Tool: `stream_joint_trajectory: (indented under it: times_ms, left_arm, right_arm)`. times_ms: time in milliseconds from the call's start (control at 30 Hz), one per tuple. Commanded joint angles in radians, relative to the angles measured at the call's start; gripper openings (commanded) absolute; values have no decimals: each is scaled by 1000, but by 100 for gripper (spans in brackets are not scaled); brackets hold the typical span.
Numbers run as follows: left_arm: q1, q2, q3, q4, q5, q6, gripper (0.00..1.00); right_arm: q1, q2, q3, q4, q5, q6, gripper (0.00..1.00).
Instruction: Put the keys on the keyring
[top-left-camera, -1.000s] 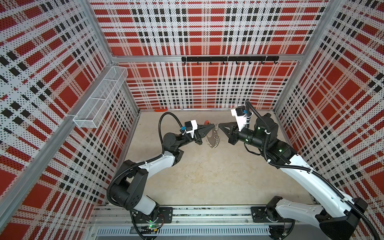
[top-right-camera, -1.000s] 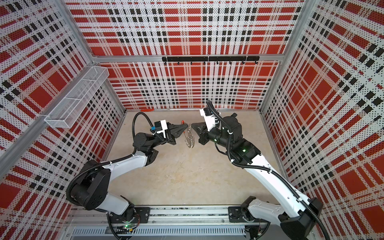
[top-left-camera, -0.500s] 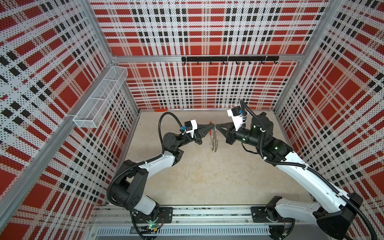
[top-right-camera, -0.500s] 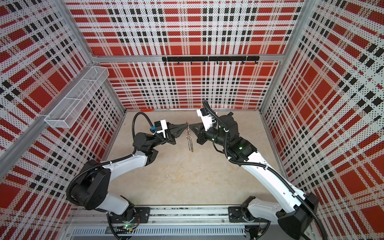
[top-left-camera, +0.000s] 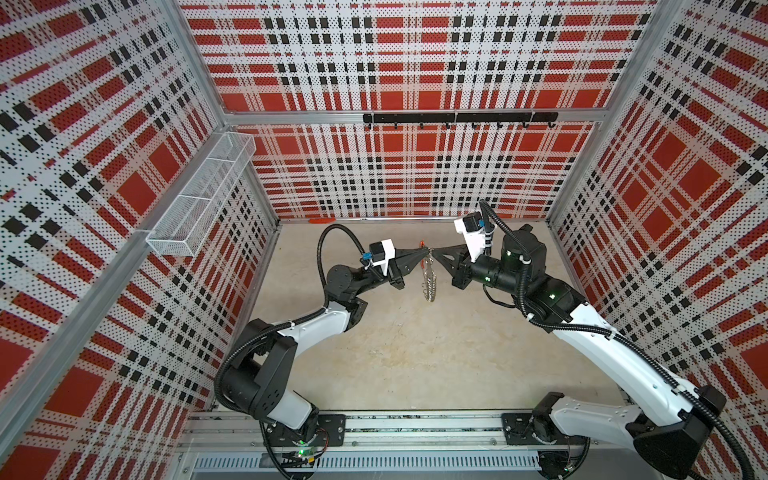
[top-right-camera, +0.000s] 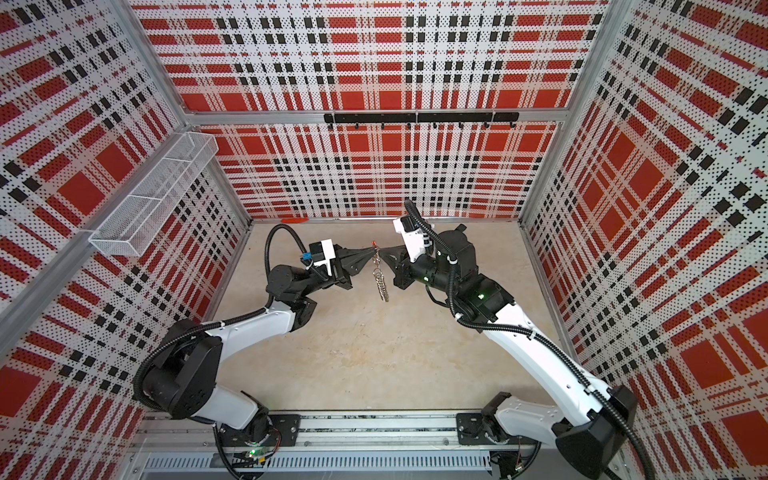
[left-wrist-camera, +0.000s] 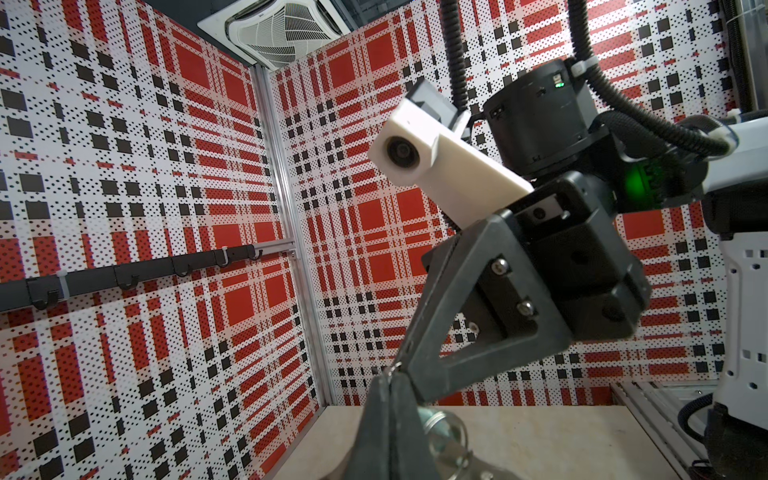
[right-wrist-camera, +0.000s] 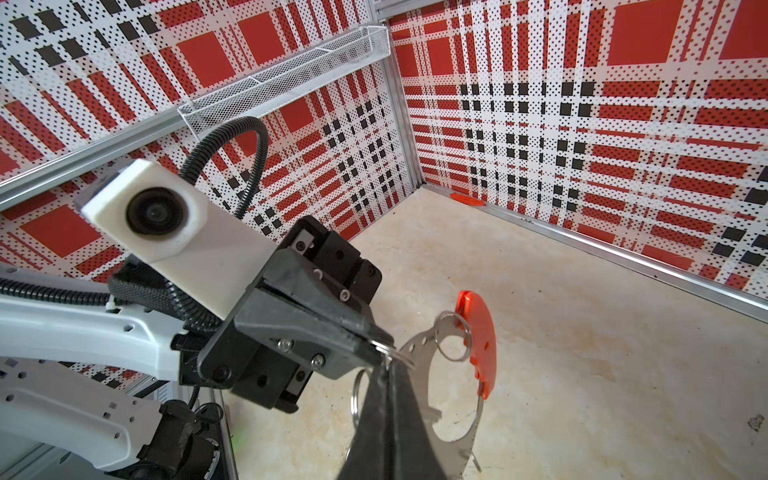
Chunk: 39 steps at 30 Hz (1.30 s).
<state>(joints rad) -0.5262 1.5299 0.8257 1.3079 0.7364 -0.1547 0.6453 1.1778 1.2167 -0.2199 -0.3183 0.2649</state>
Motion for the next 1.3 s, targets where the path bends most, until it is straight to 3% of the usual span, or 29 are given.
stream_joint_trajectory:
  times_ms: [0,933,1267]
  left_arm:
    - [8,4,31,28,10,-9,0]
    - [11,-3,30,28,17,-20,0]
    - [8,-7,30,31,38,-16,0]
  right_arm:
    - [4,-32,34,22,8,-17,0]
    - [2,-5,45,17,33,-18,0]
    - [-22,32,58,7,70,37,0]
